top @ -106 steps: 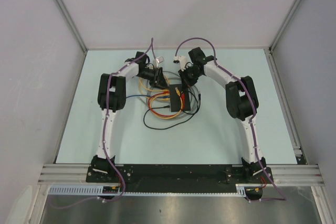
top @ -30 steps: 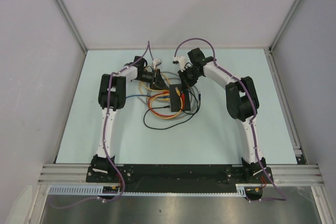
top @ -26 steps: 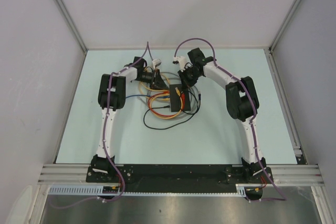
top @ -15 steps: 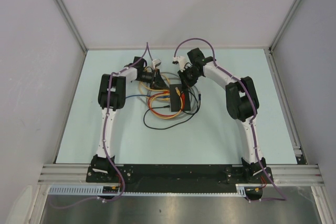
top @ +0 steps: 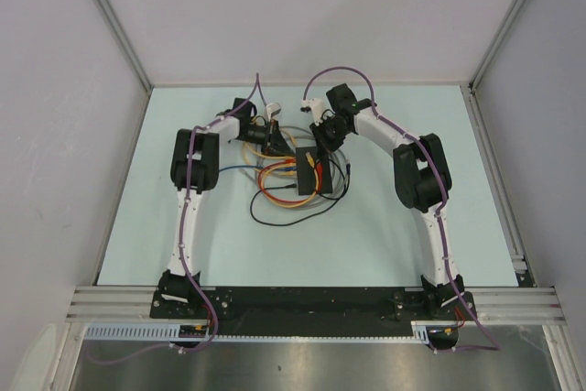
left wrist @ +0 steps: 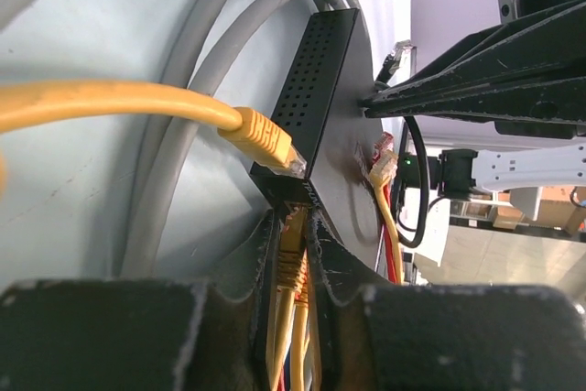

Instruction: Pull the plug from the switch port

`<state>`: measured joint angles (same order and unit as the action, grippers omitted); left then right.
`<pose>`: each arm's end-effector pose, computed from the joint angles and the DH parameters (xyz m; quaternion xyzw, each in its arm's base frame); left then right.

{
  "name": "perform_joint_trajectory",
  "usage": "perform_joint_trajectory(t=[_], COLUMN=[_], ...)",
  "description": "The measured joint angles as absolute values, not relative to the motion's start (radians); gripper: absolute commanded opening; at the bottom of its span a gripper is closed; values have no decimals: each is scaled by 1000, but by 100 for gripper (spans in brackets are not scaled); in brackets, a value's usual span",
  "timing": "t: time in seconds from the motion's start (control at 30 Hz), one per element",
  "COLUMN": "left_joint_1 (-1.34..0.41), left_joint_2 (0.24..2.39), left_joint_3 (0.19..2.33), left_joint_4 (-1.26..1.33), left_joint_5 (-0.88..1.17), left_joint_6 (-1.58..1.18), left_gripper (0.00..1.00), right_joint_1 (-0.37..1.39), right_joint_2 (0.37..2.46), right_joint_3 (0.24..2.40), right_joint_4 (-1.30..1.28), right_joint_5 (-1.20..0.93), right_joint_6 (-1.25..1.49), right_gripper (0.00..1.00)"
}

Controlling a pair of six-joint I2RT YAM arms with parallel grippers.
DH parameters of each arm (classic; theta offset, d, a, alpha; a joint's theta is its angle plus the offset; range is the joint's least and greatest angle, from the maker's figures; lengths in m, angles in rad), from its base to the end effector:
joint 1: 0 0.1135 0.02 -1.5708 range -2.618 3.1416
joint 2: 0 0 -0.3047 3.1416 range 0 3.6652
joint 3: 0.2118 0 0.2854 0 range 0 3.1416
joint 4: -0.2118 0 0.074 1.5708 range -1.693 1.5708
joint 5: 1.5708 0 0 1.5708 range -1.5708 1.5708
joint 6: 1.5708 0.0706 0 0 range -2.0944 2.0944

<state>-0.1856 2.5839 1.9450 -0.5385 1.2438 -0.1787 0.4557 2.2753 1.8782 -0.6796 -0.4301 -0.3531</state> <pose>0.5531 -0.1719 0.0672 0.1166 0.7967 -0.5907 0.0527 0.4929 0.2744 0.1714 -0.4207 0.8504 0.2189 0.2280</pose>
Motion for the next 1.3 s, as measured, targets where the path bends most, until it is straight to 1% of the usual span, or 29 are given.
perform_joint_trajectory(t=[0.3, 0.73, 0.97, 1.17, 1.3], left_joint_1=[-194, -194, -188, -189, -189], left_joint_2=[2579, 2585, 2585, 2594, 2582], left_joint_3=[1994, 2024, 2003, 2047, 2020], left_joint_4=[-645, -703, -703, -762, -786], left_joint_5=[1178, 1178, 1206, 1175, 1172], left_joint_6=[-109, -51, -33, 3, 49], left_gripper=[0, 0, 0, 0, 0], right_joint_1=[456, 458, 461, 463, 464], right_joint_2=[2275, 2272, 2271, 2270, 2268], right_joint_3=[1878, 1870, 1868, 1866, 1858], right_joint_4=[-679, -674, -671, -669, -661], right_joint_5=[-430, -430, -432, -430, -439], right_joint_6=[-354, -357, -358, -361, -360], right_gripper=[0, 0, 0, 0, 0])
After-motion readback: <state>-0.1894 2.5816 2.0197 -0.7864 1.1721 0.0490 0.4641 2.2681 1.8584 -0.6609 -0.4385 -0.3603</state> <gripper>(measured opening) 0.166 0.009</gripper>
